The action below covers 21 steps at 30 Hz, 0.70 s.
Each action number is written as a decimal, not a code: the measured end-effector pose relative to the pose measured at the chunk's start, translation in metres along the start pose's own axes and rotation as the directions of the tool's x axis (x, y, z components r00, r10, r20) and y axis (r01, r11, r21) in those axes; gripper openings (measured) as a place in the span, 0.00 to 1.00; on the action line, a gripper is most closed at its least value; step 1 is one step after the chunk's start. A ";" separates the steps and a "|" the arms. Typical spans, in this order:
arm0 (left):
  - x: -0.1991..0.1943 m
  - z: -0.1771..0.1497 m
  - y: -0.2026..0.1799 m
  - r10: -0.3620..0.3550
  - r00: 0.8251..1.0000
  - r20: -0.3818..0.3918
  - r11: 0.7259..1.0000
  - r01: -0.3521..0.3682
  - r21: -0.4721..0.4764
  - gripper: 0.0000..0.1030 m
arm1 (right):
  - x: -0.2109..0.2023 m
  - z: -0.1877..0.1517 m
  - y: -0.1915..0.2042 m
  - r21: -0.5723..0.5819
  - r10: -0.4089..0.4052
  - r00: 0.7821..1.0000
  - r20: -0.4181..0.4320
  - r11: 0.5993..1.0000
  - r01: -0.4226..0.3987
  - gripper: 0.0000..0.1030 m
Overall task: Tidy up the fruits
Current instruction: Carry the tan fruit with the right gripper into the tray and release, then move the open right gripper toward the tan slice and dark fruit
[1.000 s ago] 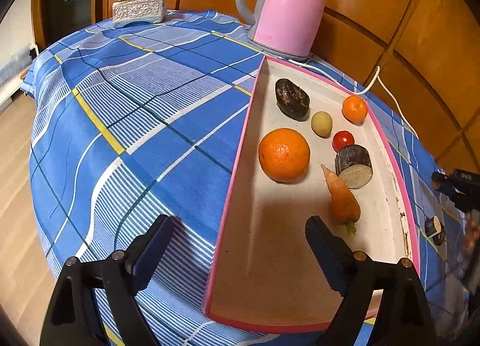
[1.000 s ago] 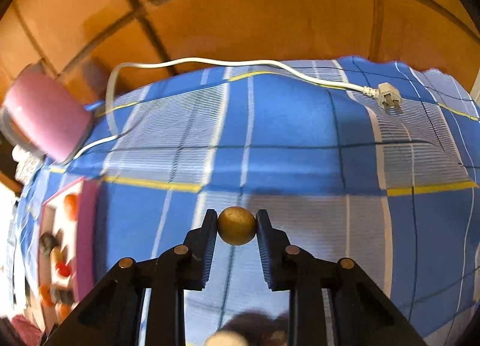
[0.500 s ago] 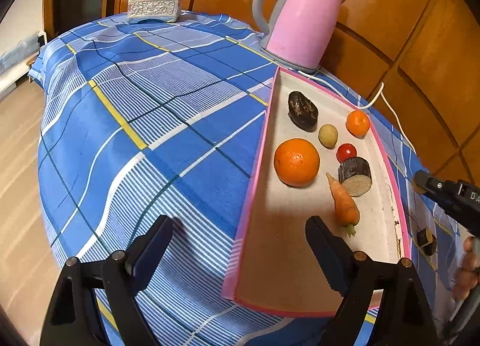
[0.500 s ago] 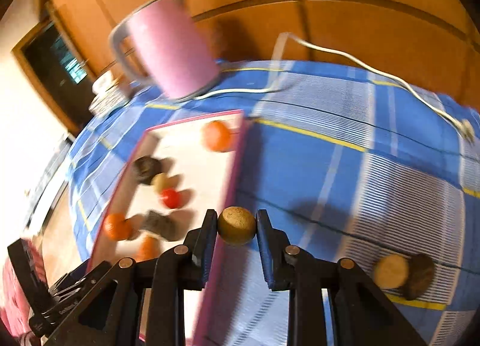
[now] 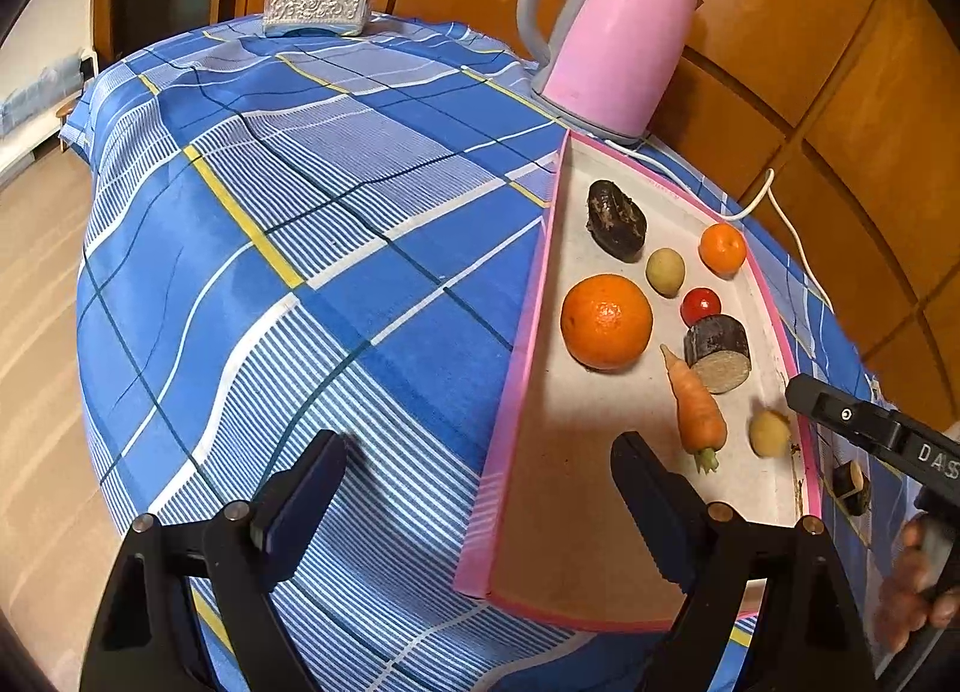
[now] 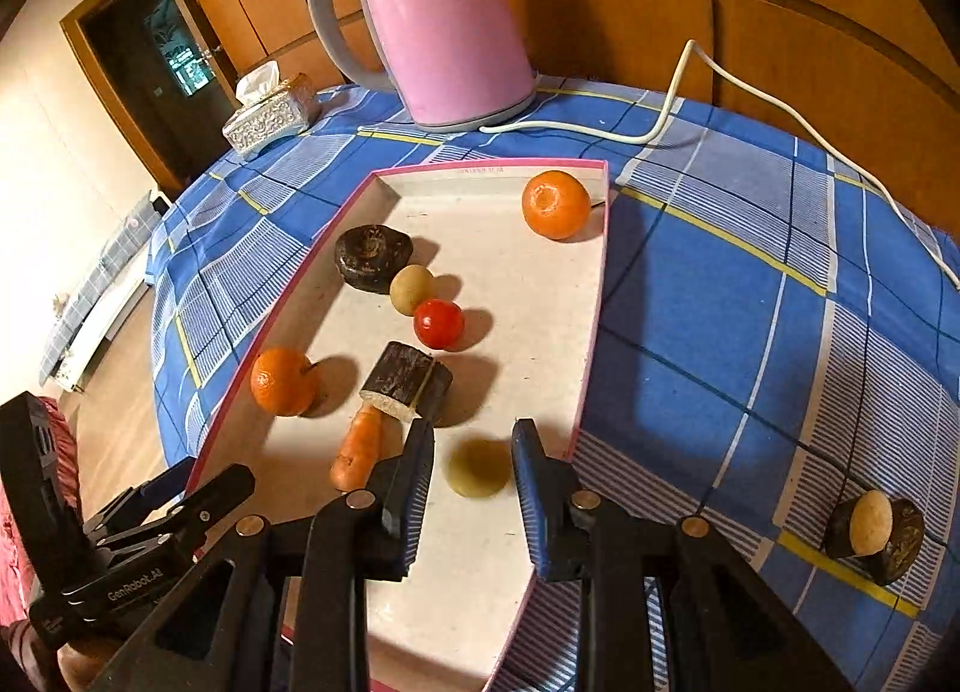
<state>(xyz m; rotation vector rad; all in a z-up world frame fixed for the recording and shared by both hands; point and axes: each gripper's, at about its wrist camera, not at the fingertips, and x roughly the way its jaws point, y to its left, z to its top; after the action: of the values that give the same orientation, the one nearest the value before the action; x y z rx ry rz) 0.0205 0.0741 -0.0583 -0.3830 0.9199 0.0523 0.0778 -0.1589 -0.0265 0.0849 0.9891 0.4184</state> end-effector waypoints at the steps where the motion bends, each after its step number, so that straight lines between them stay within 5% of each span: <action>1: 0.000 0.000 0.000 0.000 1.000 0.000 1.000 0.000 0.000 0.88 | 0.000 0.000 0.000 0.000 0.000 1.000 0.003 1.000 0.000 0.26; 21: -0.006 0.000 -0.004 -0.002 1.000 0.014 1.000 0.002 0.007 0.88 | -0.023 -0.014 -0.015 0.059 -0.043 0.998 0.045 0.997 0.040 0.26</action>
<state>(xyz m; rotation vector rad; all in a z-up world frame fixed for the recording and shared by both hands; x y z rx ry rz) 0.0174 0.0705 -0.0523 -0.3763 0.9054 0.0499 0.0595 -0.1831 -0.0200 0.1260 0.9559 0.3484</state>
